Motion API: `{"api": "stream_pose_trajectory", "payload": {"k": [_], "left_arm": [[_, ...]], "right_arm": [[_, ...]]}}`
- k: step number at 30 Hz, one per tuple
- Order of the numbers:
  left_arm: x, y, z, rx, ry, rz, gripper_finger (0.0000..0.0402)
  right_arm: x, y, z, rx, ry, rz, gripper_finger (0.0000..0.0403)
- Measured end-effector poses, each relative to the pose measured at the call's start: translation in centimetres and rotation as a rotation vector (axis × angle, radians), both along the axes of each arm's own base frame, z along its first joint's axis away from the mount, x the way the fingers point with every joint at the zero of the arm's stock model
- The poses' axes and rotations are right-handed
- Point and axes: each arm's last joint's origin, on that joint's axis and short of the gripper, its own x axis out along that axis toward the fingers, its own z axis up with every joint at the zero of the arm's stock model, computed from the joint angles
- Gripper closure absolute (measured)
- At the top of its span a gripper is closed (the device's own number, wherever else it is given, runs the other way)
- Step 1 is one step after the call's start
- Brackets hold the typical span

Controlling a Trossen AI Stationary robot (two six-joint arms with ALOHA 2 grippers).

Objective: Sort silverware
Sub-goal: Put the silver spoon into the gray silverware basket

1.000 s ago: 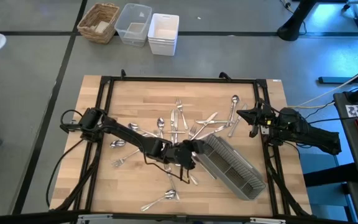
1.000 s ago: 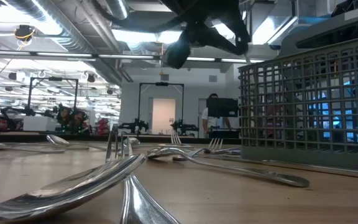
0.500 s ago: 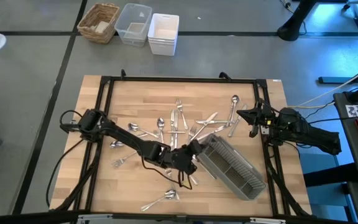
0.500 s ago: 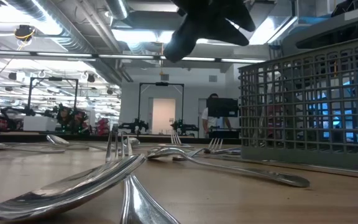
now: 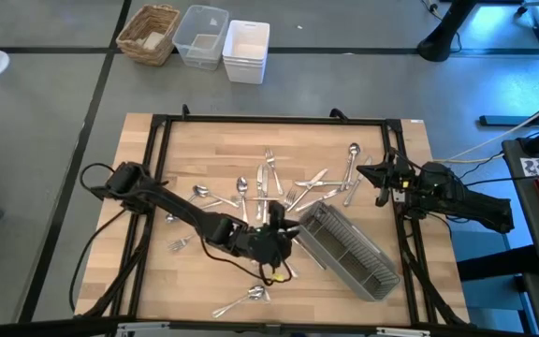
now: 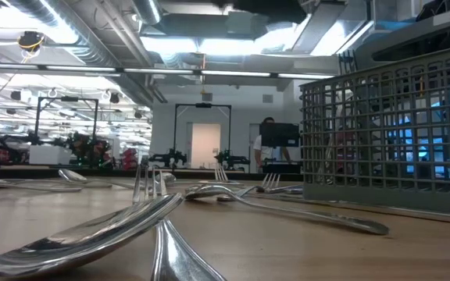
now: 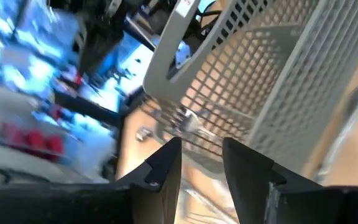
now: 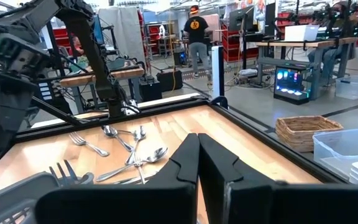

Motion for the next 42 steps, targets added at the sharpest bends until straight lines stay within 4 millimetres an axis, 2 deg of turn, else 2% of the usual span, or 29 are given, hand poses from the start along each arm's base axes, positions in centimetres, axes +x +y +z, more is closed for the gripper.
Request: {"api": "stream_pose_trajectory", "payload": {"k": [6, 10, 15, 19, 24, 29, 34, 39, 42], "left_arm": [[-1.0, -1.0, -0.5, -0.415, -0.062, 0.124, 0.029], [-1.7, -1.8, -1.2, -0.651, -0.008, 0.161, 0.029], [-2.7, -2.2, -2.0, -0.809, 0.074, 0.255, 0.029], [-3.3, -1.3, -2.9, -0.838, 0.233, 0.31, 0.029], [-3.9, 1.7, -3.6, -0.768, 0.41, 0.406, 0.029], [-4.6, 5.4, -2.6, -0.645, 0.526, 0.428, 0.029], [-6.5, 9.8, 0.4, -0.575, 0.593, 0.442, 0.029], [-9.3, 14.3, 4.3, -0.555, 0.537, 0.435, 0.029], [-11.6, 17.1, 6.0, -0.579, 0.487, 0.435, 0.029]], "right_arm": [[-0.1, 0.0, 0.4, -0.003, -0.005, 0.001, 0.0395], [-0.6, 0.1, 1.6, -0.058, -0.03, -0.002, 0.0395], [-1.4, 0.3, 3.4, -0.132, -0.059, 0.001, 0.0395], [-1.6, 0.2, 4.7, -0.101, -0.004, -0.034, 0.0395], [0.1, -0.5, 6.3, -0.055, 0.118, -0.155, 0.0395], [2.8, -1.3, 8.0, -0.009, 0.259, -0.28, 0.0395], [5.5, -2.1, 10.1, 0.031, 0.418, -0.362, 0.0378], [7.6, -3.2, 12.9, 0.086, 0.538, -0.456, 0.0309], [8.7, -4.5, 14.6, 0.204, 0.575, -0.542, 0.0269]]}}
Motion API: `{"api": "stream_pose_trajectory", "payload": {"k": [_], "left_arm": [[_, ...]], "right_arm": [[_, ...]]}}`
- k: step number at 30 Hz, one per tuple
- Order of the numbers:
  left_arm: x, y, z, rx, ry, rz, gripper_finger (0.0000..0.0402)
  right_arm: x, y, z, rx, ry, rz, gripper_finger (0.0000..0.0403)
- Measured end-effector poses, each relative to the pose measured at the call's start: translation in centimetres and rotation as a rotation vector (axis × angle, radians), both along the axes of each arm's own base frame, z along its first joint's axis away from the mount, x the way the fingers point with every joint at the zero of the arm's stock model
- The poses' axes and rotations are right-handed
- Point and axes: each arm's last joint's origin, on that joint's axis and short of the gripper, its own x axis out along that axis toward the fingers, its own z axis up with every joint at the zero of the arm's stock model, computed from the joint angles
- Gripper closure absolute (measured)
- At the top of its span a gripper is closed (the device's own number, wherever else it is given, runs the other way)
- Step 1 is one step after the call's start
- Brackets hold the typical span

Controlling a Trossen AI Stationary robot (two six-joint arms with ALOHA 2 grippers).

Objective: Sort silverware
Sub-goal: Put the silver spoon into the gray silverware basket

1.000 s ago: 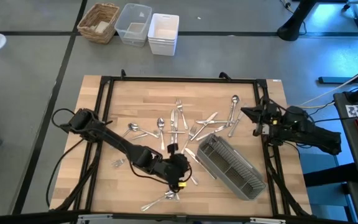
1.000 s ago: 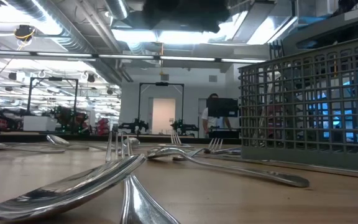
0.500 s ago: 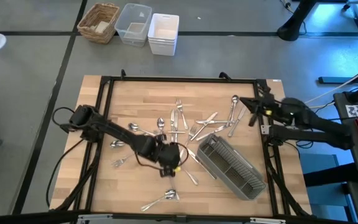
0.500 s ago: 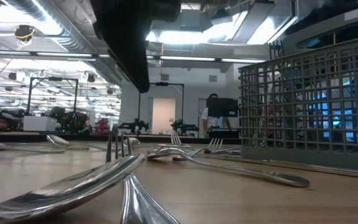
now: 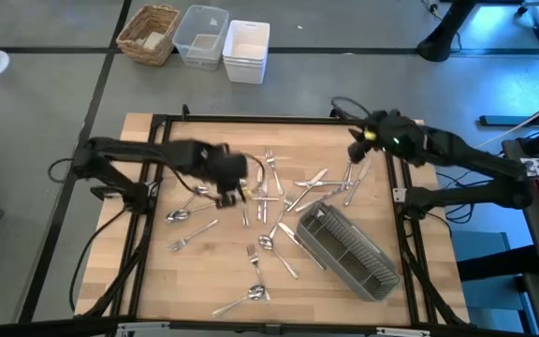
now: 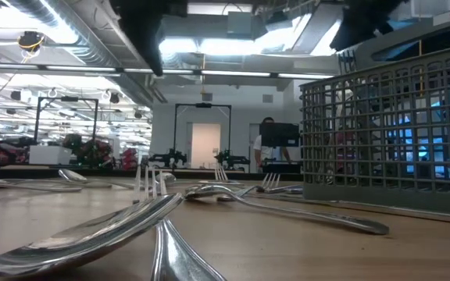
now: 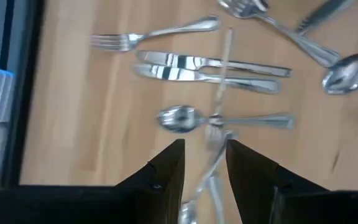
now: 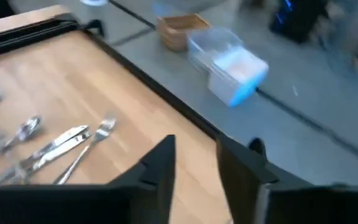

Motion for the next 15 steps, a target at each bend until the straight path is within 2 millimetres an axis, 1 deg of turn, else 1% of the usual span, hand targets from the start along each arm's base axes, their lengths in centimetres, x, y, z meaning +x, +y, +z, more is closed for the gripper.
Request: {"api": "stream_pose_trajectory", "payload": {"k": [3, 7, 10, 12, 15], "left_arm": [[-2.5, 2.6, 1.3, -0.075, -0.086, 0.027, 0.029], [-5.3, 5.4, 2.7, -0.156, -0.275, 0.149, 0.029], [-6.7, 6.5, 3.2, -0.19, -0.385, 0.28, 0.029], [-7.4, 6.9, 3.5, -0.21, -0.426, 0.349, 0.029], [-7.9, 7.4, 3.4, -0.208, -0.44, 0.387, 0.029]], "right_arm": [[0.5, -1.9, 1.3, 0.198, -0.005, -0.144, 0.0246], [0.3, -4.7, 2.2, 0.457, 0.027, -0.308, 0.024], [0.4, -6.6, 1.8, 0.591, 0.037, -0.399, 0.024], [0.7, -7.7, 1.2, 0.653, 0.031, -0.42, 0.024], [1.3, -9.0, 0.0, 0.731, 0.071, -0.442, 0.024]]}}
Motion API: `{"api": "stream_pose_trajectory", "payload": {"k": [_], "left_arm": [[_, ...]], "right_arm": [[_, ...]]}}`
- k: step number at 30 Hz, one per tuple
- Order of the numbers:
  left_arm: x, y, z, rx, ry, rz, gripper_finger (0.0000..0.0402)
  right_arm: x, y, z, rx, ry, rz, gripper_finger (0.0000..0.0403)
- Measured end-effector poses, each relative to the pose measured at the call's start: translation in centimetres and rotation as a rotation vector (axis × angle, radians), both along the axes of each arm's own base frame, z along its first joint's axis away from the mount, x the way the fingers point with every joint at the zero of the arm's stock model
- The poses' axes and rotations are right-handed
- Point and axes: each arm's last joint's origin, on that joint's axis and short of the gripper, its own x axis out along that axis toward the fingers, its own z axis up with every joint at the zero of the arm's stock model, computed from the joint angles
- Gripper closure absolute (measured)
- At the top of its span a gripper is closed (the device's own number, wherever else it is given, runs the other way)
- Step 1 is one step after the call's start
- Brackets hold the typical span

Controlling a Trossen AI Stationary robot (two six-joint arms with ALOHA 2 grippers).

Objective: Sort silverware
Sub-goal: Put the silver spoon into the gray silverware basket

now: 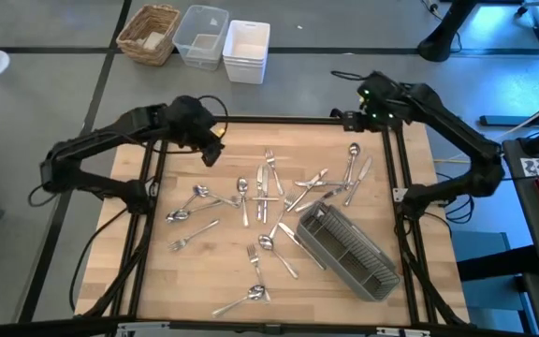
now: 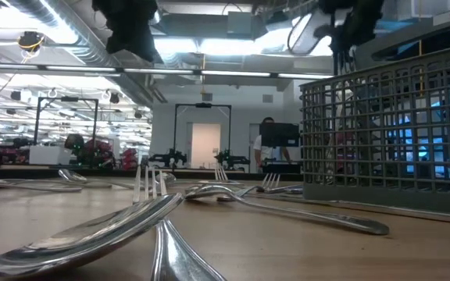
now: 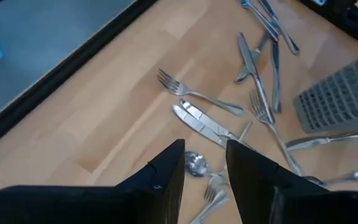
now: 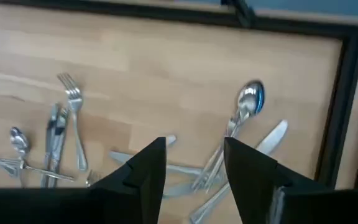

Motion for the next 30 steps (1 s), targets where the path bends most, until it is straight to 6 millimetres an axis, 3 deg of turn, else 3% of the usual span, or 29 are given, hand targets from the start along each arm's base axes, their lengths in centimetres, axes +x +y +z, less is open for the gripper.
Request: {"api": "stream_pose_trajectory", "payload": {"k": [7, 16, 25, 30], "left_arm": [[0.7, 2.1, -1.7, 0.107, -0.096, 0.014, 0.029], [-0.7, 5.0, -3.8, 0.114, -0.088, 0.108, 0.029], [-3.0, 7.7, -3.8, 0.136, -0.113, 0.052, 0.029], [-4.2, 9.0, -3.6, 0.162, -0.134, 0.065, 0.029]], "right_arm": [[1.8, -1.8, -3.5, 0.12, 0.225, 0.007, 0.0239], [4.0, -3.5, -7.1, 0.259, 0.279, -0.003, 0.0239], [2.6, -2.6, -12.3, 0.431, 0.398, -0.117, 0.0239], [2.5, -2.2, -15.5, 0.458, 0.331, -0.103, 0.0239]]}}
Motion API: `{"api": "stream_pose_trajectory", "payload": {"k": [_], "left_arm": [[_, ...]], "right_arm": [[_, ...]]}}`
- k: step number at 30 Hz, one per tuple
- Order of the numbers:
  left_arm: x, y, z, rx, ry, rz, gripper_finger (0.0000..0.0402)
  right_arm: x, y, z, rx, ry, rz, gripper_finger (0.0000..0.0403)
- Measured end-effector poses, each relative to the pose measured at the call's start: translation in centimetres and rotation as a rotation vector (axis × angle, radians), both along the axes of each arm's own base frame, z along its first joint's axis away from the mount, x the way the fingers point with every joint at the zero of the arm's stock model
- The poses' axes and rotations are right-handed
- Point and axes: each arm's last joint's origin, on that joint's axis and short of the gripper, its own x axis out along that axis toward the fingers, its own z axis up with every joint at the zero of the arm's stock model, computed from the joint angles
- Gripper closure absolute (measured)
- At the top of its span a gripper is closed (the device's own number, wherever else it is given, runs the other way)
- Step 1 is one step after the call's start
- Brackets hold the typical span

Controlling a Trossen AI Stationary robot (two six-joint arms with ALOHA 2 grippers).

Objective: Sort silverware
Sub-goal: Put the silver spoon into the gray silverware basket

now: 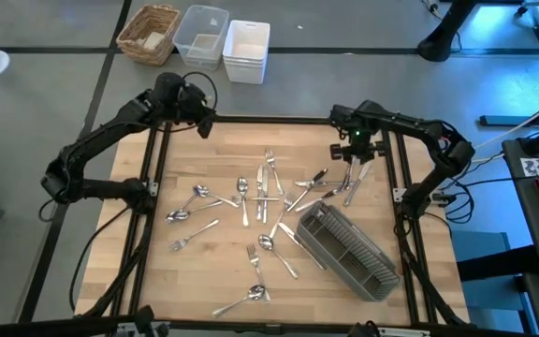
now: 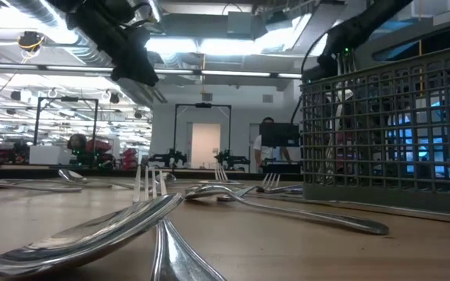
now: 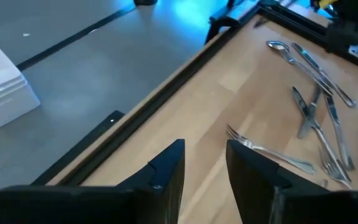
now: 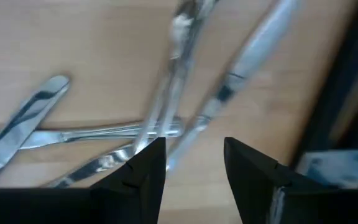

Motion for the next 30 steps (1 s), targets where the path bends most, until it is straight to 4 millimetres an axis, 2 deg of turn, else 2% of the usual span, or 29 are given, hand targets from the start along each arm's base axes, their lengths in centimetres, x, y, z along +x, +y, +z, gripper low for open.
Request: {"api": "stream_pose_trajectory", "payload": {"k": [6, 11, 17, 30], "left_arm": [[-1.1, 0.8, 0.0, -0.01, -0.011, 0.043, 0.029], [-1.4, 1.1, 0.0, -0.013, -0.015, 0.057, 0.029], [-1.4, 1.1, 0.0, -0.004, -0.009, 0.049, 0.029], [-1.4, 1.1, 0.0, -0.002, -0.007, 0.047, 0.029]], "right_arm": [[-0.1, -0.2, -2.7, -0.105, -0.026, 0.005, 0.0239], [-0.8, -0.5, -3.9, -0.184, 0.028, -0.008, 0.024], [-1.6, -1.1, -5.3, -0.228, -0.005, -0.068, 0.024], [-2.1, -1.8, -5.9, -0.31, 0.003, -0.103, 0.024]]}}
